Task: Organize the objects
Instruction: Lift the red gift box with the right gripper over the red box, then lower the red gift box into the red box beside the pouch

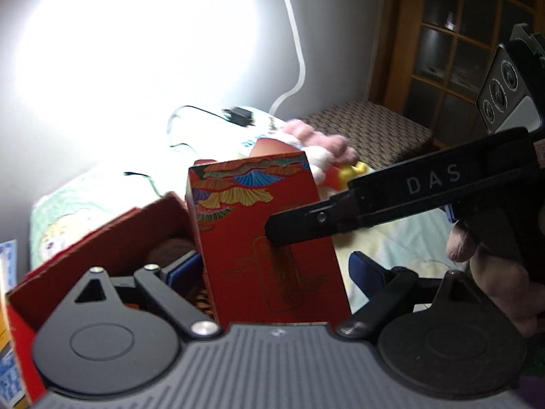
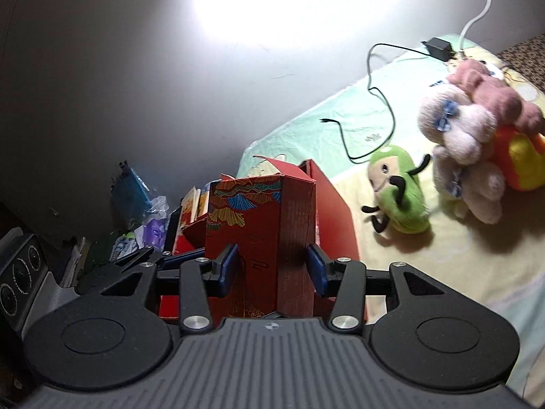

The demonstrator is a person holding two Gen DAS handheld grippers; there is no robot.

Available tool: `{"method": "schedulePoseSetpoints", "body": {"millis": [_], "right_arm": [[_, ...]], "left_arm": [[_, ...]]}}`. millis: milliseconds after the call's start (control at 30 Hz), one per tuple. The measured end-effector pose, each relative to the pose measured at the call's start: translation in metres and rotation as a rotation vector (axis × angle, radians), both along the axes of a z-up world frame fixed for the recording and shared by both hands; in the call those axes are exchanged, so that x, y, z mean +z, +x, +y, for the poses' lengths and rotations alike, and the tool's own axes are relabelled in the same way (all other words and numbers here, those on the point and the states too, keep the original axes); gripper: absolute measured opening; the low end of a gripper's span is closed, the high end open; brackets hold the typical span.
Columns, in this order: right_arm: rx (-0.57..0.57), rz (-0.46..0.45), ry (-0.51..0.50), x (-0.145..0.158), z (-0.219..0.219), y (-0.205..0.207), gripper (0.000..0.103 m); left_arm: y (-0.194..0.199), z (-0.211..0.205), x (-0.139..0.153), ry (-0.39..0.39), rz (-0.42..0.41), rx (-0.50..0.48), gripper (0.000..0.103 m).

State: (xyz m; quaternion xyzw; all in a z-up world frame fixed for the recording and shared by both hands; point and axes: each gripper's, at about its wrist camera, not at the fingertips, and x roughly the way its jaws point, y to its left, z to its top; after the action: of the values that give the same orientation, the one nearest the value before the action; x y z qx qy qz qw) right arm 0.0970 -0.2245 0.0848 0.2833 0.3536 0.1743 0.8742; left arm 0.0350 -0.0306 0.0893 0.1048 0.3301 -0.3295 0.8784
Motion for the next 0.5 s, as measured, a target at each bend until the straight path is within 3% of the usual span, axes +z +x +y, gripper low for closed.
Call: {"method": "schedulePoseSetpoints", "body": {"millis": [333, 500], "right_arm": [[0.219, -0.02, -0.011, -0.005, 0.082, 0.066, 0.048], [0.307, 0.04, -0.009, -0.023, 0.117, 0.093, 0.048]], "left_arm": [[0.024, 0.079, 0.0, -0.002, 0.011, 0.259, 0.091], [0.041, 0.107, -0.017, -0.004, 0.073, 0.354, 0.091]]}}
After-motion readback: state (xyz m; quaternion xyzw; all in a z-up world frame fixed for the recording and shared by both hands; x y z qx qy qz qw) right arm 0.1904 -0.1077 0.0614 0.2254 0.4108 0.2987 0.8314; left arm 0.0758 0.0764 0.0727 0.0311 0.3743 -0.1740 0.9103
